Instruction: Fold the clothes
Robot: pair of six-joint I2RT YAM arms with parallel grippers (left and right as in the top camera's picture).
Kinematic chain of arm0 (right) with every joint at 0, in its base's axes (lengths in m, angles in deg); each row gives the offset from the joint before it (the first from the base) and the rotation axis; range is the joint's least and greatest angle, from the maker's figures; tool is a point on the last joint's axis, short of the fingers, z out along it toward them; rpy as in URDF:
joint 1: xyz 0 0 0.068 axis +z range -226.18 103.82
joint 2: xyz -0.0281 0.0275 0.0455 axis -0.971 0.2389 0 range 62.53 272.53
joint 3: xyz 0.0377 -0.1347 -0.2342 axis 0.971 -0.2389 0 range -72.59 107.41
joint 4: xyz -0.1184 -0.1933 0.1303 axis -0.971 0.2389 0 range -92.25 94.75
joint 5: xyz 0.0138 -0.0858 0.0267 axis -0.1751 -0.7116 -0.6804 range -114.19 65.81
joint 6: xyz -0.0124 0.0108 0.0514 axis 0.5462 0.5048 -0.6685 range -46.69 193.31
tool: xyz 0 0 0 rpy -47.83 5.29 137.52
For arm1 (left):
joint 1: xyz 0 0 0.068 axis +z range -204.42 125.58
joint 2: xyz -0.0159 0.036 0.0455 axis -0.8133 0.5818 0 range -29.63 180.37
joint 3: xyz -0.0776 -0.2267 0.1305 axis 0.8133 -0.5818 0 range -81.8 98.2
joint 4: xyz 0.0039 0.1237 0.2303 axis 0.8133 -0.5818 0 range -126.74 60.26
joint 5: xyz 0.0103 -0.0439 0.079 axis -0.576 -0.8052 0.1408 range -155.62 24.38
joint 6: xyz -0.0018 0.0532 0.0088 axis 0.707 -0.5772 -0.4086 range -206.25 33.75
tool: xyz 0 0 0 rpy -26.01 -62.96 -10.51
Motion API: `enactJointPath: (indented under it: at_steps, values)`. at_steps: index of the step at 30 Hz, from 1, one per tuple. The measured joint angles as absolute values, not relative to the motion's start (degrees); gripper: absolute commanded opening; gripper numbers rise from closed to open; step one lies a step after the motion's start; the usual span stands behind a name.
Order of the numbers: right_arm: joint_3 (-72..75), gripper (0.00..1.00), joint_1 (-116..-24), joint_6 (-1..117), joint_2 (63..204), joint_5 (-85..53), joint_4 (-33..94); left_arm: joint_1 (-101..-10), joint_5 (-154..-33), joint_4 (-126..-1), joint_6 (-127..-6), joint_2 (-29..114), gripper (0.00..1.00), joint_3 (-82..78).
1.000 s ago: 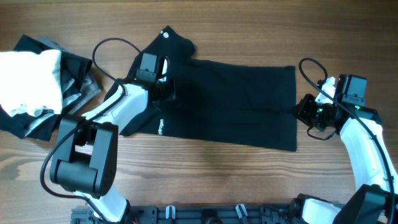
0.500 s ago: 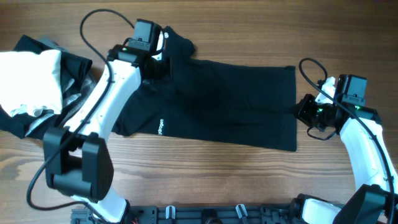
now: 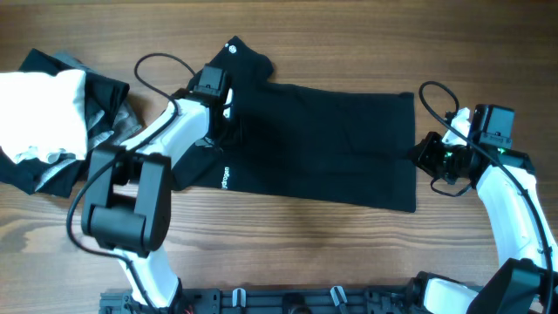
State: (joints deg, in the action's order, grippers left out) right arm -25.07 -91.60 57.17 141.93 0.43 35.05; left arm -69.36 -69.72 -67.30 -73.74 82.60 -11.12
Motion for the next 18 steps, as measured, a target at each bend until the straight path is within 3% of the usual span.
enactJointPath:
  at_steps: [6, 11, 14, 18]
  values:
    - [-25.07, 0.14, -91.6, 57.17, 141.93, 0.43, 35.05, -69.36, -69.72, -56.9, -73.74, 83.12, 0.04, -11.12]
    - [-25.07, 0.14, -91.6, 57.17, 141.93, 0.43, 35.25, -69.34, -69.68, -55.87, -73.74, 83.1, 0.06, -9.57]
    - [-25.07, 0.15, -91.6, 57.17, 141.93, 0.43, 35.27, -69.29, -68.85, -57.7, -73.87, 83.1, 0.23, -7.17]
    - [-25.07, 0.29, -91.6, 57.17, 141.93, -0.38, 36.3, -68.55, -68.28, -67.69, -73.54, 82.62, 0.39, -3.04]
